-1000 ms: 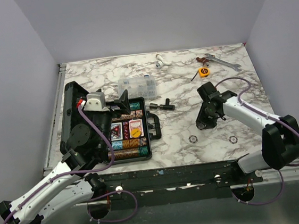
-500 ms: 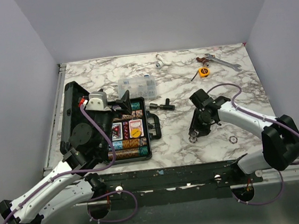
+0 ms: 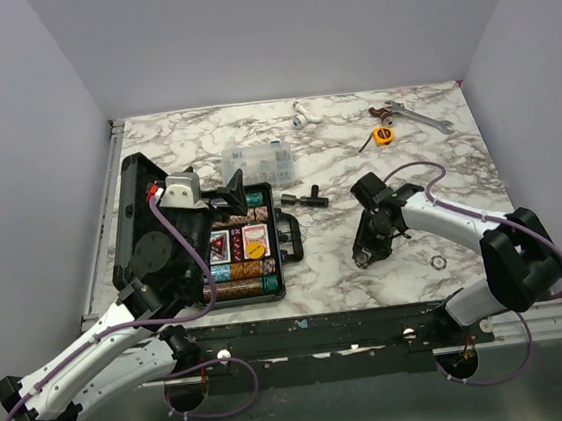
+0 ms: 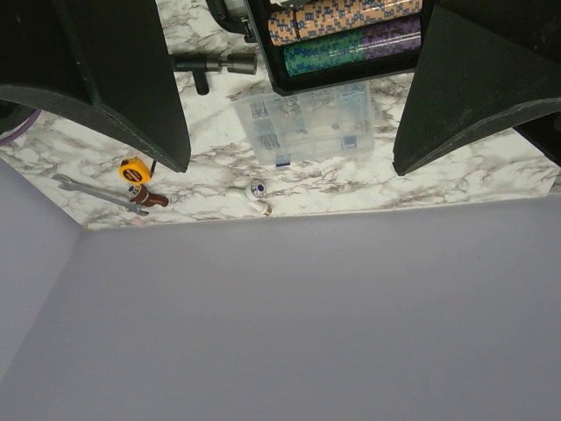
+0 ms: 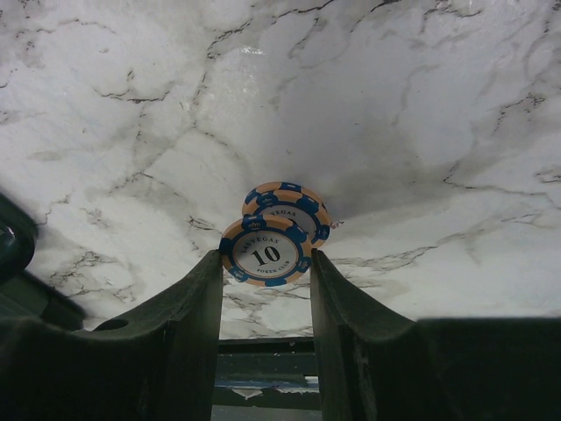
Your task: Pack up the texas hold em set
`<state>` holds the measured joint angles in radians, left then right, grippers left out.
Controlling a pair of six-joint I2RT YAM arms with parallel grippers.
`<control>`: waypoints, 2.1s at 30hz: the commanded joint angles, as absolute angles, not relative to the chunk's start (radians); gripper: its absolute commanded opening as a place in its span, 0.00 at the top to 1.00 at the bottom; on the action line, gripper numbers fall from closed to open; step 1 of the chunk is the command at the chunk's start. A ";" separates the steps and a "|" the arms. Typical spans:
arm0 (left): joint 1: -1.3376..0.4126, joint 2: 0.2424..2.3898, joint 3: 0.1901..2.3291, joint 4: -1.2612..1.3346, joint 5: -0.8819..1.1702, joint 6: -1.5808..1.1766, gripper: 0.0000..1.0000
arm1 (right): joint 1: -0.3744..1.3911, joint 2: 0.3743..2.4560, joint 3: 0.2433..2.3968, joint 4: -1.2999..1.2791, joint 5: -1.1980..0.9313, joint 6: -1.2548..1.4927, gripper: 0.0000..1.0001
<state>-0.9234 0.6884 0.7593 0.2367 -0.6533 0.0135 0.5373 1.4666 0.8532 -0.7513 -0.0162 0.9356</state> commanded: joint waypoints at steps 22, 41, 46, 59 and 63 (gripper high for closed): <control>-0.928 0.677 0.790 0.224 -0.634 0.005 0.02 | 0.544 1.475 0.848 -0.742 0.015 0.950 0.40; -0.928 0.675 0.788 0.228 -0.637 0.005 0.02 | 0.349 1.293 0.841 -0.864 0.209 0.963 0.22; -0.928 0.678 0.787 0.231 -0.643 0.005 0.02 | 0.172 1.253 0.808 -0.856 0.170 0.918 0.20; -0.930 0.688 0.781 0.240 -0.646 0.008 0.02 | -0.139 1.252 0.697 -0.829 0.035 0.822 0.20; -0.930 0.682 0.785 0.233 -0.639 0.006 0.02 | -0.173 1.263 0.691 -0.839 0.039 0.814 0.20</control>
